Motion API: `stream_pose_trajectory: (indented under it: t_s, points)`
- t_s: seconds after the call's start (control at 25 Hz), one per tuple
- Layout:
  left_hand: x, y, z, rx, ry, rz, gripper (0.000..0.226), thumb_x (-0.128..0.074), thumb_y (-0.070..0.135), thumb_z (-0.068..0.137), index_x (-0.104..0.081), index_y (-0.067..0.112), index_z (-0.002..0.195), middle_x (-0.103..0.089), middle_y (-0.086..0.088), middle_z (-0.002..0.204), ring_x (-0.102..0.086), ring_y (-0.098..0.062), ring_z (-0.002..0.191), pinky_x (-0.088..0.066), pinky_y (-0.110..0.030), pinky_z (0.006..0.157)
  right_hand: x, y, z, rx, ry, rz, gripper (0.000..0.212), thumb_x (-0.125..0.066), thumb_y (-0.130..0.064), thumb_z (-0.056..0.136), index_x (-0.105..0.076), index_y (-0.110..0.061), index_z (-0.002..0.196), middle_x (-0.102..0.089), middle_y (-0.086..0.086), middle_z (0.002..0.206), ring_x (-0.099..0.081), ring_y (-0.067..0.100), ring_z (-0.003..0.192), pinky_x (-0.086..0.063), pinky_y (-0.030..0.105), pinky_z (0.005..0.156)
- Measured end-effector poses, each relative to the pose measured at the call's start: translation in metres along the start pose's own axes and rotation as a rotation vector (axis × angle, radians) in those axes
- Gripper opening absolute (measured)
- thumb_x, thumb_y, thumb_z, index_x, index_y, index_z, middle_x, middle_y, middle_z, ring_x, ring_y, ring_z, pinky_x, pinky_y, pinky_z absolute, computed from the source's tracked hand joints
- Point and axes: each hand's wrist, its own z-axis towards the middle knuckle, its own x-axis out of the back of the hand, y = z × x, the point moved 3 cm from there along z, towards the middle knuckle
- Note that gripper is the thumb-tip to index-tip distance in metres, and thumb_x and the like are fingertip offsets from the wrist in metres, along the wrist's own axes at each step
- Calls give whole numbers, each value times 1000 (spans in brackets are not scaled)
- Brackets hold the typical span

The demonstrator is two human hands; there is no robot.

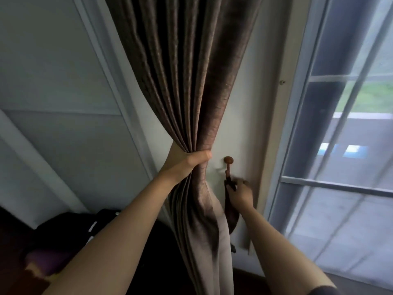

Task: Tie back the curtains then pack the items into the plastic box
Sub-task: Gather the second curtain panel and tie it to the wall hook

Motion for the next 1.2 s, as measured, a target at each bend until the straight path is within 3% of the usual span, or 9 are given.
stream_pose_trajectory:
  t_s: [0.12, 0.24, 0.32, 0.48, 0.6, 0.72, 0.92, 1.08, 1.2]
  points:
    - [4, 0, 4, -15, -19, 9, 35, -72, 31, 57, -69, 38, 90, -70, 18, 91, -66, -5, 92, -50, -15, 76, 4, 19, -8, 0, -83, 157, 30, -48, -36, 94, -58, -9, 103, -66, 11, 93, -63, 28, 84, -51, 39, 73]
    - [-3, 2, 3, -10, -53, 34, 26, -70, 33, 57, -68, 37, 82, -68, 20, 81, -65, -1, 82, -49, -13, 70, 31, 51, -24, 29, -139, 176, 48, -51, -48, 91, -62, -3, 82, -58, 4, 64, -55, 17, 59, -42, 32, 56]
    - [-18, 4, 4, 9, -70, 25, 19, -70, 31, 58, -67, 31, 77, -67, 19, 74, -64, -1, 75, -48, -12, 66, 66, 62, -30, 77, -139, 228, 50, -54, -47, 89, -58, 1, 73, -48, 0, 60, -46, 11, 55, -36, 27, 53]
    - [-72, 6, 7, 63, -102, -29, 10, -69, 18, 61, -66, 18, 70, -66, 7, 65, -65, -10, 63, -51, -22, 57, 139, 45, -37, 189, -168, 156, 43, -58, -34, 91, -38, -20, 56, -29, -11, 55, -29, 5, 53, -23, 22, 48]
    - [-114, 4, 15, 85, -83, -25, 14, -71, 21, 58, -64, 24, 70, -65, 6, 69, -66, -12, 65, -52, -25, 57, 179, 36, -41, 217, -210, 140, 43, -59, -29, 92, -45, -21, 51, -35, -16, 48, -32, -1, 48, -26, 14, 46]
    - [-144, 1, 26, 124, -18, 7, 20, -71, 26, 55, -66, 18, 73, -67, 3, 70, -67, -13, 67, -55, -27, 60, 205, 31, -43, 207, -193, 26, 40, -60, -35, 90, -57, -26, 52, -46, -17, 46, -41, -4, 49, -32, 12, 49]
    - [-175, -2, 36, 65, 51, -23, 12, -67, 26, 55, -56, 23, 57, -56, 11, 54, -57, -8, 54, -45, -20, 54, 225, 12, -45, 171, -144, -10, 31, -61, -38, 89, -60, -26, 60, -54, -11, 58, -48, 2, 56, -38, 12, 51]
    - [-174, -6, 37, 47, 82, -52, 12, -68, 25, 55, -57, 24, 59, -57, 15, 52, -56, 1, 52, -44, -14, 53, 217, -6, -67, 124, -177, 165, 26, -64, -31, 88, -64, -22, 64, -57, -7, 58, -49, 5, 55, -40, 13, 50]
    - [-176, -5, 35, 59, 122, -40, 14, -68, 26, 57, -59, 21, 67, -59, 11, 60, -58, -2, 57, -45, -14, 55, 202, -20, -93, 22, -186, 426, 8, -67, -15, 86, -72, -11, 90, -69, 4, 75, -63, 12, 67, -54, 23, 68]
